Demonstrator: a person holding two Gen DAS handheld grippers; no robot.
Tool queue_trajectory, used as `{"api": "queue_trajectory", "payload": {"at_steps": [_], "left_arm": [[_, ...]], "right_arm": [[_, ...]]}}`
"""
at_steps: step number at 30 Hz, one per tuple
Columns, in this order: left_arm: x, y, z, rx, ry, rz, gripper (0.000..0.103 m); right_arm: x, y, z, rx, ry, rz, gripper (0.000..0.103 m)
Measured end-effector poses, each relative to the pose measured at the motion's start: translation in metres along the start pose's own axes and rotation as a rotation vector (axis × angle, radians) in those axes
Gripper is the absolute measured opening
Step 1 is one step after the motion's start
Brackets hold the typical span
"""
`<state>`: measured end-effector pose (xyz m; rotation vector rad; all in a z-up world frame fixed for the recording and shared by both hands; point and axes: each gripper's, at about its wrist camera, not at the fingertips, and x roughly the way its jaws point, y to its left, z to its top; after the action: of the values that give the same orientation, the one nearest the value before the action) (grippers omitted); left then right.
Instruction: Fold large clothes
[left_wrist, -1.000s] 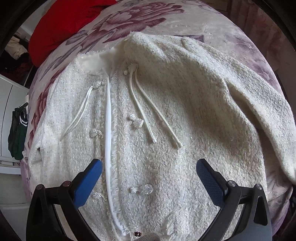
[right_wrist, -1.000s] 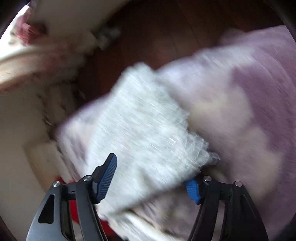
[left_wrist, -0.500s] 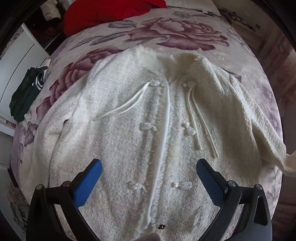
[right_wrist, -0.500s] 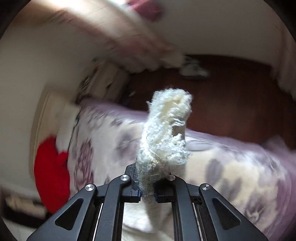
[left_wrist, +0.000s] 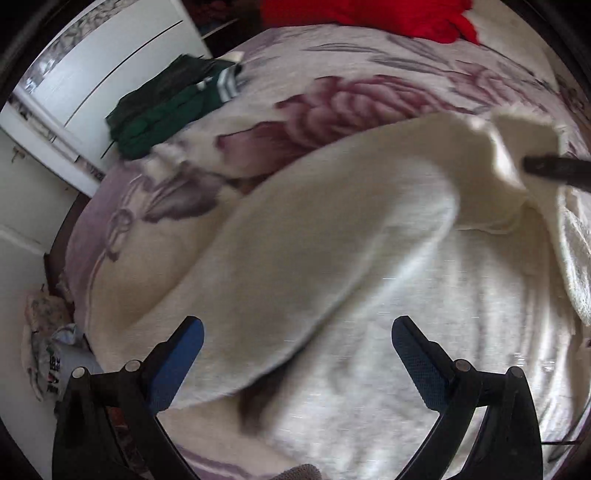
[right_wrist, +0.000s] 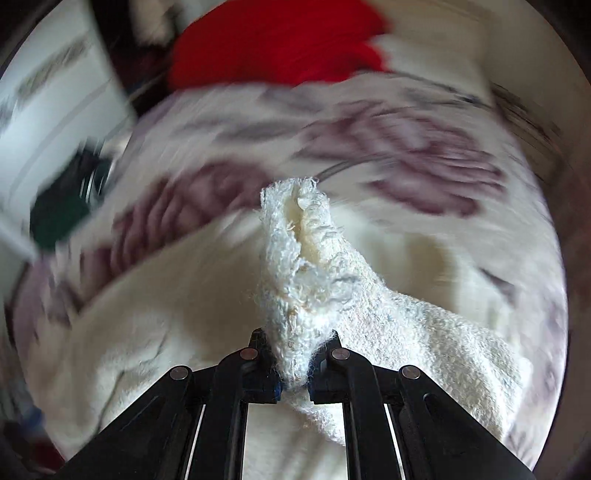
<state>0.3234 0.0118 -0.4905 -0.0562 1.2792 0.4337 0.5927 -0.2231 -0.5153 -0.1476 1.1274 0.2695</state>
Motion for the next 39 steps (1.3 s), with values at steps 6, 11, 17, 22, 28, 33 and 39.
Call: {"api": "queue_trajectory", "payload": {"at_steps": [6,11,17,22,28,33,39], "left_arm": [[0.022,0.042,0.003,-0.031,0.025,0.015,0.103],[0.019,0.031,0.02,-0.002,0.008,-0.059,0.103],[0.018,0.027,0.027,-0.006,0.032,-0.126,0.103],[0.037,0.071,-0.015,-0.165,0.173,-0.179,0.103],[0.07,0.145,-0.086,-0.53,0.373,-0.391,0.103],[0.106,0.194,-0.106,-0.813,0.345,-0.449,0.101],[0.117,0.223,-0.065,-0.842,0.195,-0.34,0.019]], "right_arm": [[0.083,0.102,-0.059,-0.187,0.238,-0.018,0.035],[0.033,0.032,-0.087,0.204,0.248,0.236,0.07],[-0.044,-0.122,-0.161,0.714,0.18,0.248,0.07],[-0.036,-0.217,-0.234,0.926,0.219,0.181,0.07],[-0.026,-0.258,-0.303,0.951,0.377,-0.046,0.07],[-0.058,-0.229,-0.309,0.928,0.343,0.026,0.07],[-0.063,-0.163,-0.294,0.825,0.403,0.087,0.07]]}}
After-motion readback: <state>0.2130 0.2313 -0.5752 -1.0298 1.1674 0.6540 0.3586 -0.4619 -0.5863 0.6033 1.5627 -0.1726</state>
